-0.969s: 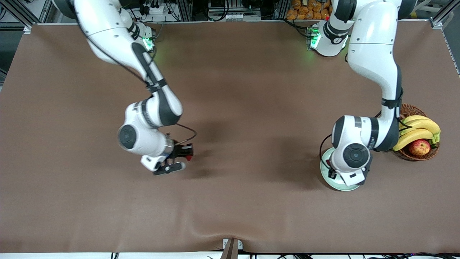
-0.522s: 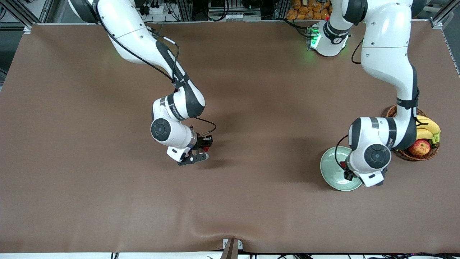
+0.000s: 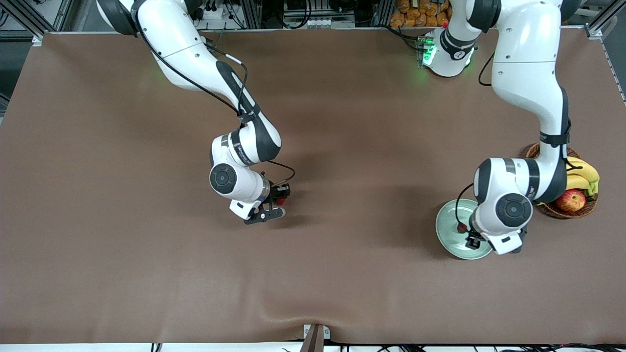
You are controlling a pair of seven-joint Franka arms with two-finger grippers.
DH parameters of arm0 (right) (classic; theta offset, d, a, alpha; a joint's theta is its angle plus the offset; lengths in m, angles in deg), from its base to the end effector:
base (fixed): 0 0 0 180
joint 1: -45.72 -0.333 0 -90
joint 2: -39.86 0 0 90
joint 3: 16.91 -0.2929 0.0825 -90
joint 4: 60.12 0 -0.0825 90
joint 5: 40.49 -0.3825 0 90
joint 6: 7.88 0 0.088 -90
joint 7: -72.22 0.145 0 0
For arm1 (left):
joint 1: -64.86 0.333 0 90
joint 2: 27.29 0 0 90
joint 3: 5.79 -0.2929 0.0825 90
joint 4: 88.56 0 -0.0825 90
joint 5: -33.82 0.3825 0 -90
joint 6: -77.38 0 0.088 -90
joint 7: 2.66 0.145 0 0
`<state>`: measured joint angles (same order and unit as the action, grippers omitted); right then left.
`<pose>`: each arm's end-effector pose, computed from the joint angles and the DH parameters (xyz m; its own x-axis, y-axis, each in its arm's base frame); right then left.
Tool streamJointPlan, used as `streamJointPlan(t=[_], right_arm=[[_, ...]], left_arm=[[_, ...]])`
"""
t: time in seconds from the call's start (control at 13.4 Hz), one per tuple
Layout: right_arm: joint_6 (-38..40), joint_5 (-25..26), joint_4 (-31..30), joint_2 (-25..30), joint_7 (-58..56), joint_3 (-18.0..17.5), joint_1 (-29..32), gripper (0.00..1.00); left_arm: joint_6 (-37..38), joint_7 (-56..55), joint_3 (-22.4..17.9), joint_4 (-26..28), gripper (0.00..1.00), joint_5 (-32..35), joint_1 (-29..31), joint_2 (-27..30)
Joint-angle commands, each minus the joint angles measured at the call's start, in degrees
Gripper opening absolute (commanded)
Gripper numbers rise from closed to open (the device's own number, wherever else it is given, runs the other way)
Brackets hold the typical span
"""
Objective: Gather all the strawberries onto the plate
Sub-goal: 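Carry the second strawberry onto the plate with the left gripper and release, then set the third strawberry mid-table with the right gripper while the left returns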
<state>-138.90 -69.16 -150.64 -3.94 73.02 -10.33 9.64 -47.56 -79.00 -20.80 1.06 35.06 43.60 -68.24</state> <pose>0.5746 0.3603 0.1347 0.9754 0.2010 -0.0905 0.1699 -0.9471 -0.2724 0.6697 -0.0867 0.1752 0.4079 0.8986 0.1615 0.9118 -0.3916 -0.1237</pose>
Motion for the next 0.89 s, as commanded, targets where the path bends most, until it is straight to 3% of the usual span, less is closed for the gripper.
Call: streamJointPlan(t=[0.0, 0.07, 0.37, 0.67, 0.82], right_arm=[[-0.1, -1.2, 0.8, -0.4, -0.2, 0.6, 0.4, 0.92], [0.0, -1.1, 0.8, -0.2, -0.4, 0.6, 0.9, 1.0], [1.6, -0.5, 2.5, 2.7, -0.5, 0.6, 5.2, 1.0], [15.1, 1.0, 2.7, 12.0, -0.5, 0.7, 13.8, 1.0], [23.5, 2.8, 3.8, 16.4, -0.6, 0.6, 19.4, 1.0]], left_arm=[[2.5, -2.9, -0.2, 1.8, 1.0, 1.4, -6.8, 2.9], [2.6, -3.3, -0.1, 1.8, 1.0, 1.3, -9.0, 2.8], [2.5, -9.3, 0.1, -1.3, 1.0, 0.7, -18.6, 1.9], [0.8, -13.2, 0.2, -12.0, 1.0, 0.5, -26.5, -5.3], [-4.2, -13.0, 0.1, -15.6, 1.0, 0.7, -30.2, -9.0]])
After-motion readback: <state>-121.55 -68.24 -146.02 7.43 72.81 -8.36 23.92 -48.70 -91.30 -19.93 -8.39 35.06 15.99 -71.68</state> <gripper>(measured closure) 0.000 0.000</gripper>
